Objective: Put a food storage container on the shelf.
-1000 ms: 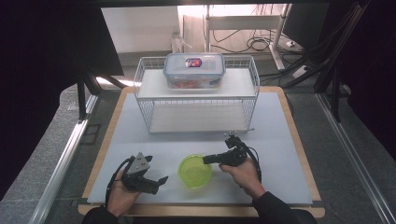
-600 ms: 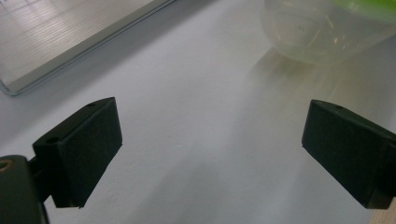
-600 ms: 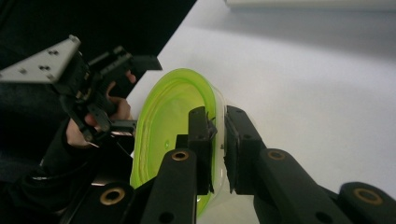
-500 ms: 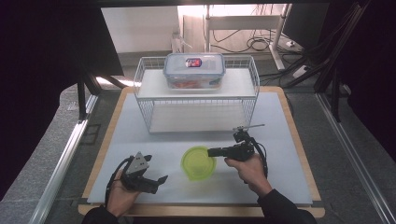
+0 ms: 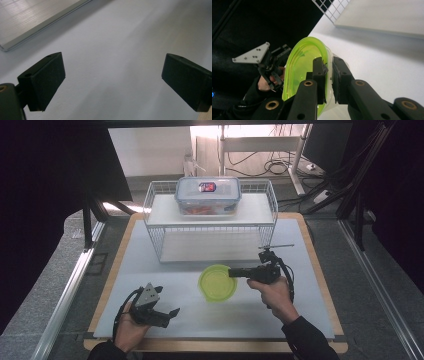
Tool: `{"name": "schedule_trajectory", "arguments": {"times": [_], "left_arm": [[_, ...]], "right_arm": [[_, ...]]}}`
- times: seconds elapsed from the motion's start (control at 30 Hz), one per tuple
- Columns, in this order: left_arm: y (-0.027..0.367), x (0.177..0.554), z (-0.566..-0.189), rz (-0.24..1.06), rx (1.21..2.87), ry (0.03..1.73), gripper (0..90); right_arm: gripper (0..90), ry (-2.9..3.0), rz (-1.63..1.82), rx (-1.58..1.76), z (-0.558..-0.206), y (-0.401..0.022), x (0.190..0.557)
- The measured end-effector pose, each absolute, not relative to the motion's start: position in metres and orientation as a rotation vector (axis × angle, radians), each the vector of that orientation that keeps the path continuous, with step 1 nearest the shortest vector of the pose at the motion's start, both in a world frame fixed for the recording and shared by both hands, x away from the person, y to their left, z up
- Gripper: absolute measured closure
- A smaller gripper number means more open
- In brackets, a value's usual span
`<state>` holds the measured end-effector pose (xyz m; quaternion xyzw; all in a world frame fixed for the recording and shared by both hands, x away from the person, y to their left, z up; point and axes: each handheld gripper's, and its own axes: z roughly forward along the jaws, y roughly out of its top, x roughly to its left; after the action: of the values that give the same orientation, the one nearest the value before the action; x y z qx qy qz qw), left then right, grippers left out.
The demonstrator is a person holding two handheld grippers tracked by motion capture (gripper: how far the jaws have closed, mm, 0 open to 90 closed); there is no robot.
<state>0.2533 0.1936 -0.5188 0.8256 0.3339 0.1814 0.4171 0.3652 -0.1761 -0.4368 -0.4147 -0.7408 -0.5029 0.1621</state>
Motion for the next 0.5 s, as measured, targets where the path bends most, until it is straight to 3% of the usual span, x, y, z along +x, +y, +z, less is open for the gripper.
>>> {"name": "schedule_trajectory", "arguments": {"times": [0.5], "left_arm": [[0.193, 0.253, -0.519, 0.456, 2.074, 0.837, 4.8]], "right_arm": [[82.4, -2.110, -1.500, -1.204, -0.408, -0.181, 0.378]]}}
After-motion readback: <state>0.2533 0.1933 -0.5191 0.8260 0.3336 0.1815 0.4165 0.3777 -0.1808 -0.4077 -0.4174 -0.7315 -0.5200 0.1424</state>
